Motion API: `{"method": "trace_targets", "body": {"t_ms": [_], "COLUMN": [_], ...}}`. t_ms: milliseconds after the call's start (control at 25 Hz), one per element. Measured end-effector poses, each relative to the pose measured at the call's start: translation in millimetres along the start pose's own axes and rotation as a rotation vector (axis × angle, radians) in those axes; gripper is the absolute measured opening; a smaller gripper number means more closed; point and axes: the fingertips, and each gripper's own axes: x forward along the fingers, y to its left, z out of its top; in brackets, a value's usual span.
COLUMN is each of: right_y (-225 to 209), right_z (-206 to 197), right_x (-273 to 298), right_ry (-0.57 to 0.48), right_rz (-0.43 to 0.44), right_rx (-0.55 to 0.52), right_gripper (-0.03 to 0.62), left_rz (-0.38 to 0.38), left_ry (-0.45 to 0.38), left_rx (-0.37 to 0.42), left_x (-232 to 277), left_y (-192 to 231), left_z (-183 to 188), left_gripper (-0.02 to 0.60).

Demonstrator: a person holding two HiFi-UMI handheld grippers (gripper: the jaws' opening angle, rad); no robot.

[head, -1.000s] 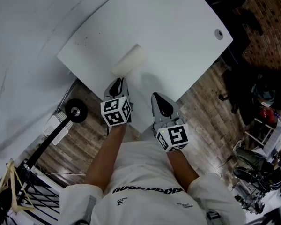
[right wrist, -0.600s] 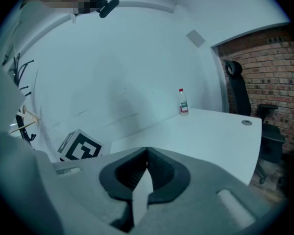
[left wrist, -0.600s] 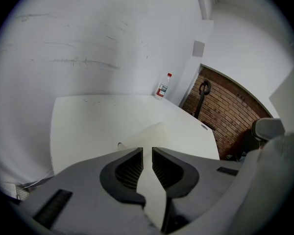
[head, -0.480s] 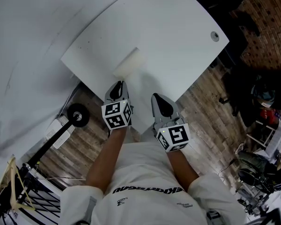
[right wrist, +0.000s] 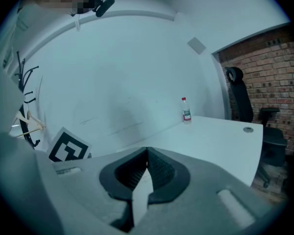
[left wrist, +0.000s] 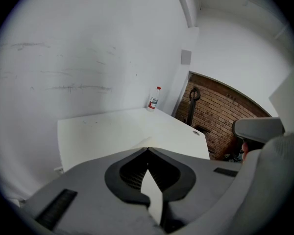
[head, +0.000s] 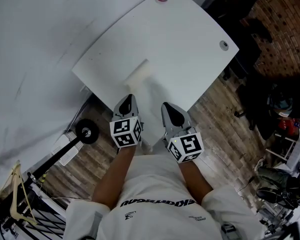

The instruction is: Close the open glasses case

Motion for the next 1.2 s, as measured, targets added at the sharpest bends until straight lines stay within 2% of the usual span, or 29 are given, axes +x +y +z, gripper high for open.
{"method": "trace_targets", "body": {"t_ms": [480,800,1200], "right_y": [25,38,55], "right_z": [40,68,104], "right_x": [-26,-49,-79], "right_ry": [-0.066,-0.123,-0.241], "right_rz": [0.032,0.048,0.078], "right_rx": [-0.067,-0.103,-0.141], "right_gripper": [-0.002,-0.002,-0.003], "left_rz": [-0.046,-0.076,-0.101], "left_ry": [-0.124,-0.211,-0.295], "left_rx": [0.064,0.144,0.209], "left_x": [-68,-113,-155], "left_y": [-33,-60,-91], "left_z": [55,87,107], "left_gripper": [-0.002,-0.002,-0.002]}}
